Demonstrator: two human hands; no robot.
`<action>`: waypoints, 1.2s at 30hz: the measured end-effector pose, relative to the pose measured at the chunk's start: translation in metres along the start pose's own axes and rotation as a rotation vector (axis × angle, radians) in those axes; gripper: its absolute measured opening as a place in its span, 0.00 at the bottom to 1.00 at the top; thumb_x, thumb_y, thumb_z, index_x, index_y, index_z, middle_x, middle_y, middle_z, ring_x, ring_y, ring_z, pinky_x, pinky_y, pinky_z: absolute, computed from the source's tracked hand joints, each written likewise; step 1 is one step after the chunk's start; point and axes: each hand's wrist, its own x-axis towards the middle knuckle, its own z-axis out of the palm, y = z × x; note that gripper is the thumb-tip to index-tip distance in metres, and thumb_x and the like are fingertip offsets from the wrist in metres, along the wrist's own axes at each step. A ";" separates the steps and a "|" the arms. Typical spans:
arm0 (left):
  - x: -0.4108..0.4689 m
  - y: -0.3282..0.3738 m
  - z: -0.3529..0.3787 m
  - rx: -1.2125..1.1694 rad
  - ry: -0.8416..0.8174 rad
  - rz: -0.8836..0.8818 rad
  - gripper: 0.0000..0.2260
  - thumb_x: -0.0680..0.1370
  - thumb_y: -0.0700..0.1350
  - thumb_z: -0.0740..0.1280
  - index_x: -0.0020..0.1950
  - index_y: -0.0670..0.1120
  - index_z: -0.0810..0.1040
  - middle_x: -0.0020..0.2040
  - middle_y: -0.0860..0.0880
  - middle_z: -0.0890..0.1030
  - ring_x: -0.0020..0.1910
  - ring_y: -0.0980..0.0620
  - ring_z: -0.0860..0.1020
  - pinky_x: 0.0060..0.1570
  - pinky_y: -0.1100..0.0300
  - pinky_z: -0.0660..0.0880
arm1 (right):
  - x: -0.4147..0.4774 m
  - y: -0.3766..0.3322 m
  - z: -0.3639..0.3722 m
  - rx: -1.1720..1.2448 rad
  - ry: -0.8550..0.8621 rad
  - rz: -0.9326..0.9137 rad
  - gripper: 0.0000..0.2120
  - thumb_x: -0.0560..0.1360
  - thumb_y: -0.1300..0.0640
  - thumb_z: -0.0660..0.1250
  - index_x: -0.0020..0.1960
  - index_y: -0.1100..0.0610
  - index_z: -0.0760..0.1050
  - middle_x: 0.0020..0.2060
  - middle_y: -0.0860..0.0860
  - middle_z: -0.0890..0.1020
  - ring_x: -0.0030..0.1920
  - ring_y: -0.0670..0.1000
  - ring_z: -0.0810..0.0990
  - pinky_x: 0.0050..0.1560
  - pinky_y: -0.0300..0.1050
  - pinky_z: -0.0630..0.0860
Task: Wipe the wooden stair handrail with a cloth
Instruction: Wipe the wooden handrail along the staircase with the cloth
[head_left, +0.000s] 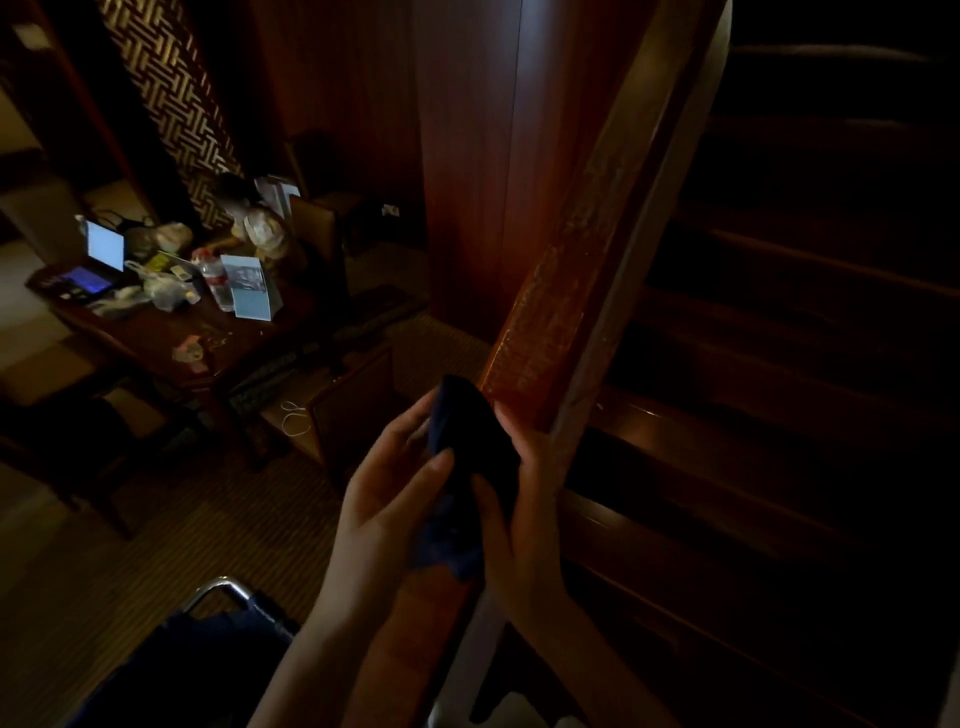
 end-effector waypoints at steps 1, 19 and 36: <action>0.001 -0.003 -0.004 0.082 0.005 0.027 0.15 0.79 0.47 0.65 0.65 0.57 0.77 0.63 0.53 0.80 0.61 0.52 0.79 0.54 0.62 0.78 | 0.000 0.004 -0.002 -0.038 0.027 0.014 0.22 0.83 0.47 0.57 0.76 0.44 0.59 0.70 0.37 0.67 0.70 0.41 0.69 0.65 0.34 0.68; 0.009 -0.101 -0.012 1.059 0.262 -0.072 0.19 0.83 0.50 0.54 0.73 0.49 0.67 0.67 0.52 0.73 0.62 0.59 0.71 0.60 0.67 0.66 | 0.088 0.029 -0.008 -0.852 -0.303 -0.179 0.13 0.77 0.64 0.67 0.60 0.57 0.81 0.75 0.56 0.65 0.77 0.56 0.59 0.75 0.57 0.62; 0.018 -0.103 0.005 1.104 0.372 -0.025 0.16 0.83 0.45 0.56 0.69 0.43 0.72 0.53 0.50 0.81 0.43 0.56 0.79 0.40 0.68 0.71 | 0.100 0.035 -0.021 -0.871 -0.001 -0.135 0.18 0.78 0.64 0.68 0.67 0.62 0.75 0.68 0.57 0.75 0.68 0.56 0.75 0.68 0.51 0.72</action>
